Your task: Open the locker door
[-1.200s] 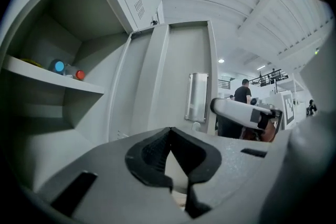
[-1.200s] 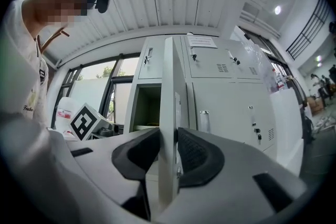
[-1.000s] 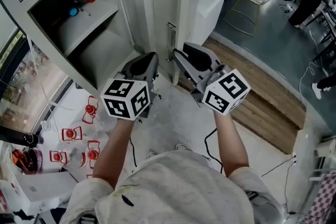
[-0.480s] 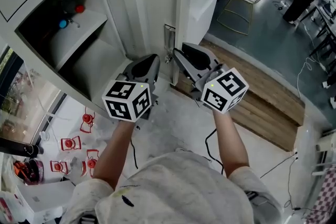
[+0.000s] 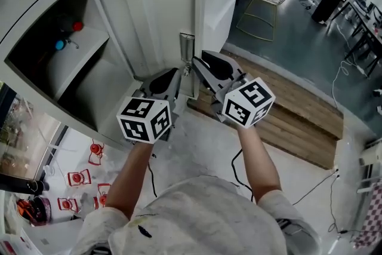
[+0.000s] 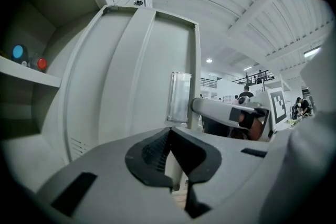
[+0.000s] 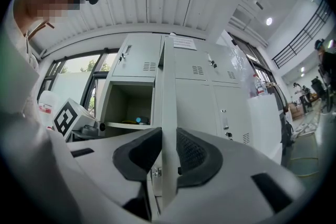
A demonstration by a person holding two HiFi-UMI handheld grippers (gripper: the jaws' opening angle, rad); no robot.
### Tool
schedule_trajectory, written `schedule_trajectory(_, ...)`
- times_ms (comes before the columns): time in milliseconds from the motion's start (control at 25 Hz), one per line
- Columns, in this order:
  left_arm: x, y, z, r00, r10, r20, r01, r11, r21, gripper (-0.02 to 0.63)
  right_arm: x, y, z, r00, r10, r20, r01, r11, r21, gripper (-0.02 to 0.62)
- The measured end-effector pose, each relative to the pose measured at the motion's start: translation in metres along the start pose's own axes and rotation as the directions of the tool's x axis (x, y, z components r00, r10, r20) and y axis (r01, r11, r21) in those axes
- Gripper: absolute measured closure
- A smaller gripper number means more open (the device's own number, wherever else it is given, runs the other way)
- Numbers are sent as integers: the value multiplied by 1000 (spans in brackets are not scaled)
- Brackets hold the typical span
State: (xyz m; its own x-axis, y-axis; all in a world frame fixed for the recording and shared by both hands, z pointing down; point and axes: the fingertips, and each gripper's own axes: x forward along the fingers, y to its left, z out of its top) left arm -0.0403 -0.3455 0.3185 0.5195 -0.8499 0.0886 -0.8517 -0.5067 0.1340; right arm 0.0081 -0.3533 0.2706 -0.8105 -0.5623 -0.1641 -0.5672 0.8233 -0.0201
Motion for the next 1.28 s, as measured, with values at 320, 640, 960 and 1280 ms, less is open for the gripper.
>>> schedule_trajectory(320,14,2,2,1000,-19,-1,19,1000,6,600,9,-23,-1,998,-60,-14,60,998,-11,513)
schedule_trajectory(640,28,3,2,999,-37,-5,37,999,2,600,16,-40,-2,996,-93,-15,92,996,-11,512)
schedule_trajectory(960,36,3,-2,999,-43,-10,43,999,-1,600,22,-53,-3,989,-143,-30,143,990,-15,513)
schedule_trajectory(1280,35,2,-2,999,-33,-6,33,999,-7,600,23,-57,-3,987,-159,-33,158,987,-6,514)
